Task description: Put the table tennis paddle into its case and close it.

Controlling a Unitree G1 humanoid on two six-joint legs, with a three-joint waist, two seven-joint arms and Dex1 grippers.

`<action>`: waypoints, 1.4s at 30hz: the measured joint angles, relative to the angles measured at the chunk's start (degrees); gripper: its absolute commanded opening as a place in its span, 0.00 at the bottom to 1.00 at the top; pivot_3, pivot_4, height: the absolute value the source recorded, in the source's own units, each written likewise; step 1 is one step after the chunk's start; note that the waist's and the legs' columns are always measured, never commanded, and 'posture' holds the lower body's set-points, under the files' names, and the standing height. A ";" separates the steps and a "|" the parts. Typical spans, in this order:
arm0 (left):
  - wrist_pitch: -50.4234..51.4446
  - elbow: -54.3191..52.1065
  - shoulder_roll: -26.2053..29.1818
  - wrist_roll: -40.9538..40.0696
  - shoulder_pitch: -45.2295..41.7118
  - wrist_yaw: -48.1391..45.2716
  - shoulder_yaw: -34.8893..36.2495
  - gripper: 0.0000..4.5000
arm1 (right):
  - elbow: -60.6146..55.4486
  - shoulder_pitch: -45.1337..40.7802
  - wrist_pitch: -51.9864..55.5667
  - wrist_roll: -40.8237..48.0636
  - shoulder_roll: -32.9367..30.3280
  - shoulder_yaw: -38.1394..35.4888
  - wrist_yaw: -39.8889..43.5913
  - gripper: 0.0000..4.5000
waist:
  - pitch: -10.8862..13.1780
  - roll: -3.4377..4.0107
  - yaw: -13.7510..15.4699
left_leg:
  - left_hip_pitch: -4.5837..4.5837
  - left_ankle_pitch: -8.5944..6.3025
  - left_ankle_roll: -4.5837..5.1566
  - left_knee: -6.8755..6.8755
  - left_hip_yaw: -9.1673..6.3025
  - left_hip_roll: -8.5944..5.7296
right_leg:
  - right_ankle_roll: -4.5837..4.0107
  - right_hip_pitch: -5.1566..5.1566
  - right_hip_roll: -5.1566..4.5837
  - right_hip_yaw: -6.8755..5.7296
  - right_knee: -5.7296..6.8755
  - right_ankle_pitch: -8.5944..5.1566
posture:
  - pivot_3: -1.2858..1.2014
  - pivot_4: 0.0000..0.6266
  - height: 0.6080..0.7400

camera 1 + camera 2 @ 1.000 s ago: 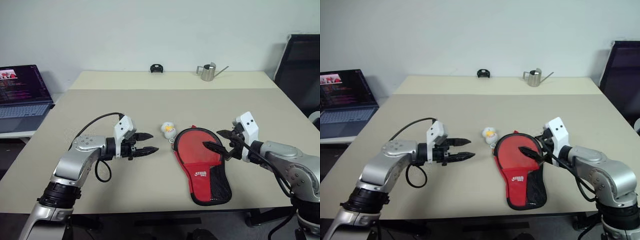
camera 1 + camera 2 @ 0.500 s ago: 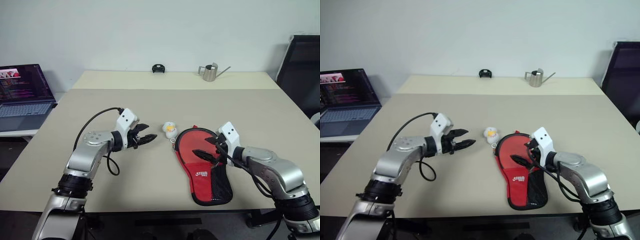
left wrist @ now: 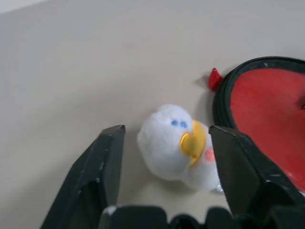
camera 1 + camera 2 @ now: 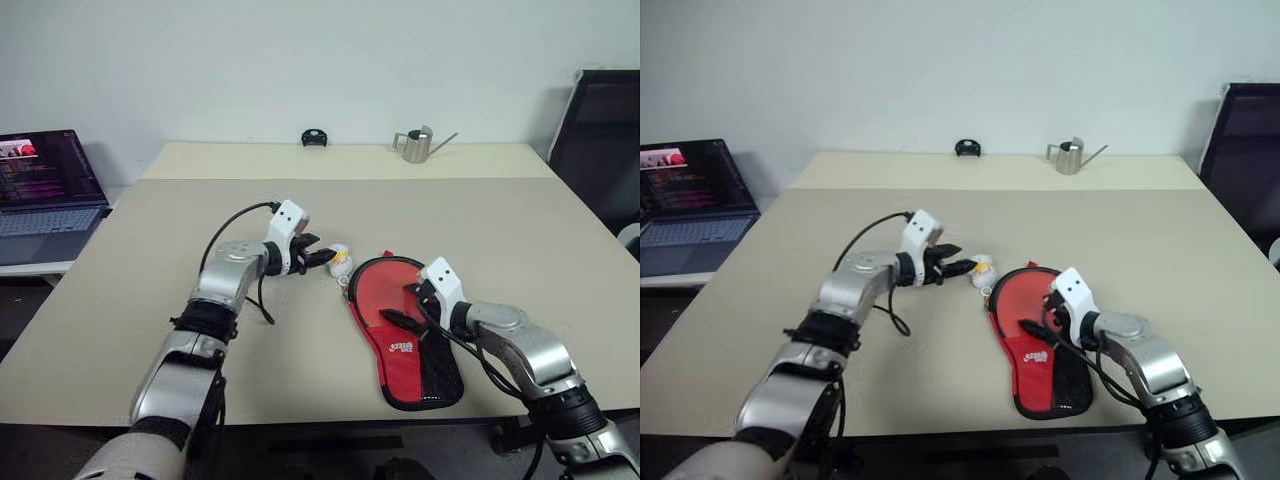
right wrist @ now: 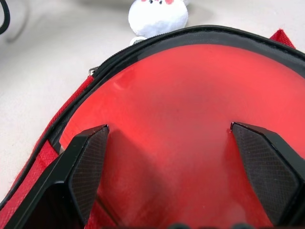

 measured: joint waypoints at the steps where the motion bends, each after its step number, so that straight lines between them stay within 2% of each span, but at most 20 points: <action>1: -1.03 1.74 -0.35 0.32 -0.75 0.12 0.06 0.92 | 0.08 0.01 -0.09 -0.14 0.36 -0.04 -0.17 1.00 | 0.00 0.00 0.00 | 0.00 0.00 0.00 0.00 0.00 0.00 | 0.00 0.00 0.00 0.00 0.01 0.00 | 0.52 0.24 1.00; 2: -2.25 3.41 -0.67 0.74 -1.41 0.40 0.08 1.00 | 0.11 0.02 -0.16 -0.37 0.67 -0.04 -0.37 1.00 | 0.00 0.00 0.01 | 0.01 0.00 0.00 0.00 0.00 0.00 | 0.00 0.00 0.00 0.00 0.01 0.00 | 0.52 0.24 1.00; 15: -7.90 23.82 -6.79 4.29 -7.91 2.07 0.99 1.00 | 0.11 0.11 -0.26 -1.98 3.35 -0.08 -1.47 1.00 | 0.00 -0.01 0.04 | 0.02 0.00 0.00 0.01 0.00 -0.06 | 0.00 0.00 0.00 -0.01 0.08 0.00 | 0.52 0.24 1.00; 24: -10.36 28.20 -8.78 7.00 -9.71 3.14 2.09 1.00 | 0.23 0.08 -0.21 -2.37 4.74 -0.05 -1.54 1.00 | -0.03 -0.04 0.15 | 0.07 0.01 -0.01 0.02 -0.01 -0.14 | 0.00 0.00 -0.01 0.00 0.21 0.00 | 0.52 0.24 1.00; 27: -11.18 28.55 -9.23 7.58 -9.71 3.35 2.43 0.87 | 0.24 0.09 -0.21 -2.41 5.04 -0.05 -2.15 1.00 | -0.03 -0.04 0.17 | 0.07 0.01 -0.01 0.03 -0.01 -0.14 | 0.01 0.00 -0.03 -0.01 0.22 0.00 | 0.52 0.24 1.00; 30: -11.27 28.69 -9.50 7.65 -9.70 2.72 2.61 0.62 | 0.27 0.13 -0.46 -3.03 5.36 -0.02 -2.67 1.00 | -0.03 -0.04 0.20 | 0.06 0.01 -0.02 0.03 -0.02 -0.15 | 0.01 0.00 -0.04 -0.01 0.22 0.00 | 0.52 0.24 1.00; 36: -11.27 28.60 -9.60 7.61 -9.20 -0.10 3.02 0.19 | 1.64 -0.46 -0.91 -4.37 6.20 -0.09 -4.10 1.00 | -0.03 -0.04 0.16 | 0.10 0.01 -0.02 0.03 -0.01 -0.15 | 0.00 0.00 -0.04 0.01 0.26 0.00 | 0.52 0.24 1.00; 39: -11.38 28.08 -9.15 7.67 -8.97 -1.26 3.09 0.07 | 2.83 -1.21 -0.87 -4.73 6.32 -0.11 -4.82 1.00 | -0.04 -0.05 0.15 | 0.14 0.02 -0.02 0.03 -0.01 -0.15 | 0.00 0.02 -0.04 0.02 0.29 0.00 | 0.52 0.24 1.00; 42: -11.62 27.57 -8.63 7.78 -8.49 -2.48 3.01 0.06 | 4.28 -2.01 -0.89 -5.73 6.19 -0.12 -5.59 1.00 | -0.05 -0.06 0.14 | 0.17 0.02 -0.02 0.03 0.00 -0.15 | 0.00 0.04 -0.04 0.02 0.30 0.00 | 0.52 0.24 1.00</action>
